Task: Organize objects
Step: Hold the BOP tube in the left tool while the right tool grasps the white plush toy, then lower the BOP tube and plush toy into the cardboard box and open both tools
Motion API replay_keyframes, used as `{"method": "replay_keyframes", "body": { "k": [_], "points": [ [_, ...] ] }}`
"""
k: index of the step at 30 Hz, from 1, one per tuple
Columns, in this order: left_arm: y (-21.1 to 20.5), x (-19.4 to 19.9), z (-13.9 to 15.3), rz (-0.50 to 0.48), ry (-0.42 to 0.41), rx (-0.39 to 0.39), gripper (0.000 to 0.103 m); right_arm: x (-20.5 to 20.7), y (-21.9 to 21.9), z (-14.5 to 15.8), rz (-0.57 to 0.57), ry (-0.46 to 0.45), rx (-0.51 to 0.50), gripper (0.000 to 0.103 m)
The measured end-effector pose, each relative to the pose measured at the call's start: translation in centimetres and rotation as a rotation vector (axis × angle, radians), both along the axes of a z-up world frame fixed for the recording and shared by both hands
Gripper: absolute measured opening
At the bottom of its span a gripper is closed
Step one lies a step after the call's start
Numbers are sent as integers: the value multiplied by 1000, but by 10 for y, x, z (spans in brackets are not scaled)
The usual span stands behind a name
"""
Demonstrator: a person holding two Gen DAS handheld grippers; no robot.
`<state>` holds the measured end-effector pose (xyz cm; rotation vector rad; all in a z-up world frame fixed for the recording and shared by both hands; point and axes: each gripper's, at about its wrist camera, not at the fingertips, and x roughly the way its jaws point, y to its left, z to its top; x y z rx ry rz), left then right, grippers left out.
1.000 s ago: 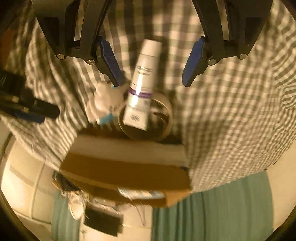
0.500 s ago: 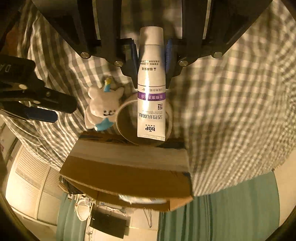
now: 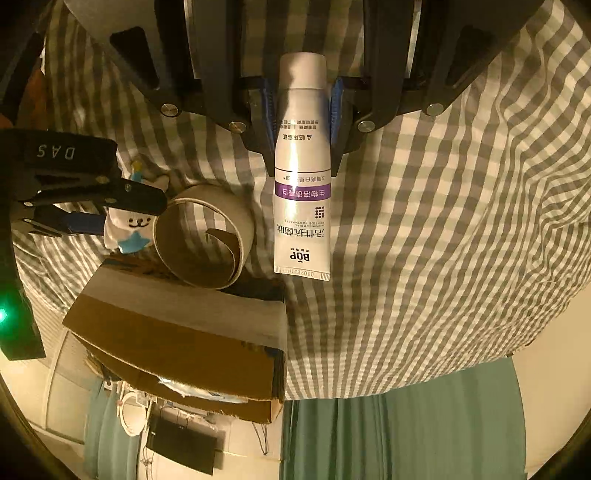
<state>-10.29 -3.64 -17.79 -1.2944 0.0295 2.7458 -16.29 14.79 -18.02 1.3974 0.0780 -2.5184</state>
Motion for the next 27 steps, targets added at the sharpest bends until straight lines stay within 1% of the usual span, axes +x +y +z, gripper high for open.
{"method": "replay_keyframes", "body": {
  "k": [1,3,4,6,9,13,15,17,20,24,27],
  "points": [
    [0,1,-1,-2,-2,2,24,1,1,-1,-1,-1,-3,82],
    [0,2,-1,-4,-17,9,24,5,4,2,-10,-10,-17,70],
    [1,4,-1,-3,-21,12,24,7,4,3,-9,-14,-22,65],
    [1,5,2,3,-29,21,24,16,3,5,-2,-5,-7,65],
    [4,15,10,12,-27,21,24,30,5,14,5,32,19,65],
    [4,26,20,27,-37,40,24,53,11,30,10,63,-12,65],
    [5,31,29,35,-34,47,24,63,15,45,8,90,-21,65],
    [8,33,39,37,-19,48,24,73,15,60,8,121,-21,65],
    [17,38,61,23,24,63,24,88,25,86,1,172,-20,65],
    [33,34,98,-24,95,62,24,97,33,125,-7,246,-23,65],
    [45,25,129,-54,142,80,24,97,41,156,-12,306,-12,65]
  ]
}}
